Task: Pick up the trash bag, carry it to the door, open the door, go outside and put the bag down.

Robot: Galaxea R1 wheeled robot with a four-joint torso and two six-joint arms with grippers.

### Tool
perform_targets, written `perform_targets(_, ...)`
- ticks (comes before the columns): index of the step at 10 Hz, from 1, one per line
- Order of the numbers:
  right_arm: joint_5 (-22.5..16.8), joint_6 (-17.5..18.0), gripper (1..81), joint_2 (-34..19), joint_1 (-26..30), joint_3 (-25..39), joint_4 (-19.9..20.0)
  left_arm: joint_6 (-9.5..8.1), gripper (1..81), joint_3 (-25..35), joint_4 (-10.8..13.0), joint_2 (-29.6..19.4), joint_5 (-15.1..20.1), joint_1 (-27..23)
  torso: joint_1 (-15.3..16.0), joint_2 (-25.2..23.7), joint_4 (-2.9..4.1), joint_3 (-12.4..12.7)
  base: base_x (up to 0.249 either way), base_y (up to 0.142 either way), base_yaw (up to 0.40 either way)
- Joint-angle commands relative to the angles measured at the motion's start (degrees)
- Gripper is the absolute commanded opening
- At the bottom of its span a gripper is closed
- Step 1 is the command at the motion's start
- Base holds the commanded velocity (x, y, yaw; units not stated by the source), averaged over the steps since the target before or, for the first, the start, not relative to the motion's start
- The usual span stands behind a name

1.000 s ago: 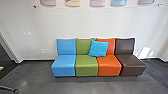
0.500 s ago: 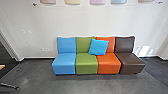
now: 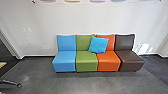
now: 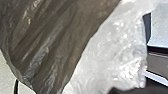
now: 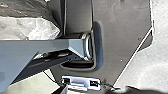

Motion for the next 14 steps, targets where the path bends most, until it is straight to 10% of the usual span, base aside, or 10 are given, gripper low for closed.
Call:
perform_targets(1, -3.5, -0.3, 81.1, -0.5, 1.1, 0.5, -0.4, 0.28, 1.0, 0.1, 0.3, 0.4, 4.6, -1.6, -2.7, 4.8, 0.00, 0.0, 0.000, 0.000, 0.000)
perform_targets(9, -3.6, -0.3, 81.1, -0.3, 1.2, 0.3, -0.4, 0.28, 1.0, 0.2, 0.2, 0.4, 4.5, -1.6, -2.7, 4.4, 0.00, 0.0, 0.000, 0.000, 0.000)
perform_targets(13, -3.6, -0.3, 81.1, -0.1, 1.3, 0.2, -0.5, 0.19, 1.0, 0.1, 0.0, -0.3, 4.5, -1.9, -2.7, 4.5, 0.00, 6.1, 0.000, 0.000, 0.000)
perform_targets(14, -3.6, -0.3, 81.1, 0.0, 1.3, 0.2, -0.6, 0.19, 1.0, 0.1, -0.3, -0.5, 4.5, -2.1, -2.7, 4.5, 0.00, 3.8, 0.000, 0.000, 0.000)
